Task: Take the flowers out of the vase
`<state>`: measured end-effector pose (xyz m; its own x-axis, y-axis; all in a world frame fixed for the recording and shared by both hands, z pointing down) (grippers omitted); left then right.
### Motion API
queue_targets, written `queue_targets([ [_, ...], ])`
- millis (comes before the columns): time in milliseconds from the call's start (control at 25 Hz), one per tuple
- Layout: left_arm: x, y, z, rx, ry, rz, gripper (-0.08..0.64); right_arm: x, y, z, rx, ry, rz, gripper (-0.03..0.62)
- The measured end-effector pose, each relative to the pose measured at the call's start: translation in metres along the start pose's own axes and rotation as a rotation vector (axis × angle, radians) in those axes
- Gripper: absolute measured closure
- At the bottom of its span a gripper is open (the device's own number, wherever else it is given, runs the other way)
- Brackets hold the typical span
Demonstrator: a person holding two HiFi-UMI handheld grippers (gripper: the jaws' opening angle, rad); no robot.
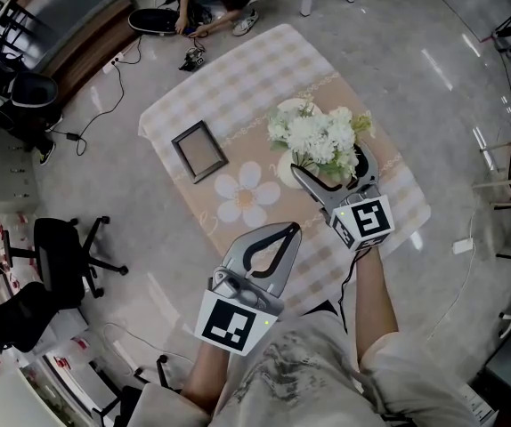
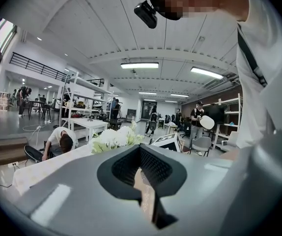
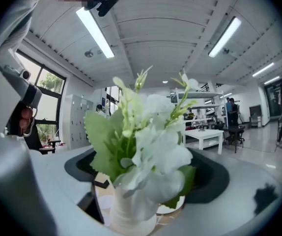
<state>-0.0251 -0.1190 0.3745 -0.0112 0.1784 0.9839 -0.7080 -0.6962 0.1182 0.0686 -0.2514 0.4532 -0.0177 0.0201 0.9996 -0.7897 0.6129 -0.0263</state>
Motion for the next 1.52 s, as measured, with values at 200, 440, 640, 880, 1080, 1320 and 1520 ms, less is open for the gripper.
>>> queue_targets([
  [200,0.001,0.002,0.003,-0.003,0.003,-0.010,0.551,0.000,-0.002,0.000,-0.001,-0.006,-0.004,0.057],
  [440,0.004,0.002,0.004,-0.004,0.006,-0.014,0.551,0.002,-0.004,0.000,0.013,-0.007,-0.018,0.063],
  [640,0.005,0.004,0.005,-0.006,0.009,-0.016,0.551,0.000,-0.008,0.000,0.030,-0.005,-0.049,0.100],
  [880,0.006,0.004,0.005,-0.004,0.005,-0.013,0.551,0.003,-0.007,-0.003,0.053,0.003,-0.067,0.171],
  [1080,0.005,0.005,0.005,-0.003,0.004,-0.016,0.551,0.003,-0.008,-0.007,0.071,0.005,-0.074,0.251],
  [1320,0.006,0.005,0.005,-0.002,0.003,-0.018,0.552,0.001,-0.006,-0.011,0.088,-0.003,-0.076,0.372],
  [1520,0.005,0.003,0.003,0.000,-0.002,-0.017,0.551,-0.003,-0.003,-0.013,0.074,-0.006,-0.078,0.419],
])
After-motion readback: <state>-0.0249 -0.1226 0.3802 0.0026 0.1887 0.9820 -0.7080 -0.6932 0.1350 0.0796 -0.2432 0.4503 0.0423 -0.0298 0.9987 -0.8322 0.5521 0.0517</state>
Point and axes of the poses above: the fingertips, and each gripper's own axes: z forward along the fingers, y to its left, x out of its underside, the point moved 4 cm from there along -z, backward along the fingers, and after that the axes turned 6 degrees about -y, right-handed, at the moved point
